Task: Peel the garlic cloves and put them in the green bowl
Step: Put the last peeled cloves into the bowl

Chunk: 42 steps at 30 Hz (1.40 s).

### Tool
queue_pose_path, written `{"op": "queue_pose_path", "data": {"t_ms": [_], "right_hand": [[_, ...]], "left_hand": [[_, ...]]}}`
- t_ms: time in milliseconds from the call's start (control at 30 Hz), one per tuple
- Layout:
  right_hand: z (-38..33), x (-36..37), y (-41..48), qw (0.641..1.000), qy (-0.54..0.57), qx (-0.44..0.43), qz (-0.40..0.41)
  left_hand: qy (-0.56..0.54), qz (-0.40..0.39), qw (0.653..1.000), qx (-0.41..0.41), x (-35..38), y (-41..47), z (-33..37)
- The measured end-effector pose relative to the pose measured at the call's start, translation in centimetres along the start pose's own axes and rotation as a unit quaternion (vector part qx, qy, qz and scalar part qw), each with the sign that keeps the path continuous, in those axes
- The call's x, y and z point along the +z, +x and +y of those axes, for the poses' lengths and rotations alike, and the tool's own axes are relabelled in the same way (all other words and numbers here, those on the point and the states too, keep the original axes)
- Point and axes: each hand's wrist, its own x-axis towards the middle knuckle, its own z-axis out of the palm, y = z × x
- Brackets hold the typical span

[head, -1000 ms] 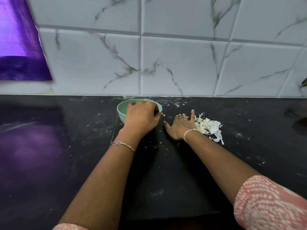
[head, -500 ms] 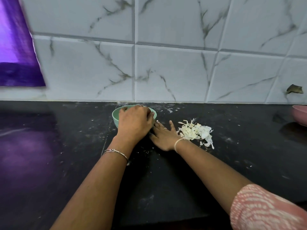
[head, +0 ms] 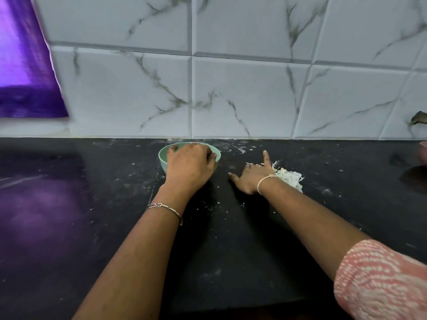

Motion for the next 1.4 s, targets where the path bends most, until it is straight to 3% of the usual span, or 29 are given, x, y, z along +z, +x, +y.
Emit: {"op": "queue_pose_path", "data": {"t_ms": [100, 167, 233, 300, 367, 433, 500, 567, 733, 833, 933, 1000, 1067, 1133, 1233, 1400], "right_hand": [[1.7, -2.3, -3.3, 0.989, -0.066, -0.045, 0.127], [2.2, -2.9, -5.2, 0.967, 0.001, -0.085, 0.239], [1.7, -2.5, -7.1, 0.938, 0.133, -0.136, 0.289], [0.4, -1.6, -8.7, 0.899, 0.265, -0.219, 0.270], [-1.3, -0.4, -10.3, 0.884, 0.311, -0.292, 0.191], [-2.9, 1.0, -11.8, 0.896, 0.273, -0.339, 0.090], [-3.5, 1.8, -12.6, 0.910, 0.210, -0.353, 0.053], [-3.2, 1.9, -12.0, 0.924, 0.173, -0.337, 0.051], [0.6, 2.7, -7.9, 0.968, 0.143, -0.203, 0.037], [3.1, 3.1, -6.5, 0.981, 0.117, -0.150, 0.031], [4.7, 2.9, -6.2, 0.990, 0.028, -0.114, 0.081], [4.5, 2.4, -6.9, 0.979, -0.001, -0.118, 0.164], [2.8, 1.5, -8.5, 0.959, 0.088, -0.186, 0.196], [-0.4, 0.5, -10.7, 0.926, 0.189, -0.291, 0.151], [-5.3, -0.3, -13.4, 0.892, 0.216, -0.393, 0.060], [-9.5, -0.7, -14.1, 0.872, 0.201, -0.441, 0.063]], "left_hand": [[-0.030, -0.008, 0.999, -0.008, -0.1, 0.1, -0.2], [-0.055, -0.006, 0.998, -0.007, -0.1, 0.1, -0.2], [-0.076, -0.006, 0.997, -0.002, -0.2, 0.1, -0.2], [-0.090, -0.002, 0.996, 0.001, -0.3, 0.0, -0.2], [-0.107, 0.010, 0.994, 0.000, -0.5, -0.2, -0.2], [-0.126, 0.019, 0.992, 0.002, -0.6, -0.4, -0.2], [-0.134, 0.026, 0.991, 0.010, -0.6, -0.5, -0.1], [-0.136, 0.035, 0.990, 0.027, -0.3, -0.6, -0.1], [-0.133, 0.074, 0.983, 0.104, 0.5, -1.2, 1.3], [-0.126, 0.060, 0.980, 0.144, 1.2, -1.5, 2.2], [-0.176, 0.048, 0.973, 0.140, 1.6, -1.3, 2.2], [-0.228, 0.042, 0.966, 0.114, 1.3, -0.8, 2.0], [-0.277, 0.029, 0.957, 0.083, 0.9, -0.4, 1.6], [-0.321, 0.003, 0.945, 0.060, 0.5, 0.0, 1.3], [-0.429, -0.065, 0.901, 0.017, -0.8, -0.1, 0.7], [-0.529, 0.005, 0.844, -0.089, -3.8, 0.4, -2.5]]}}
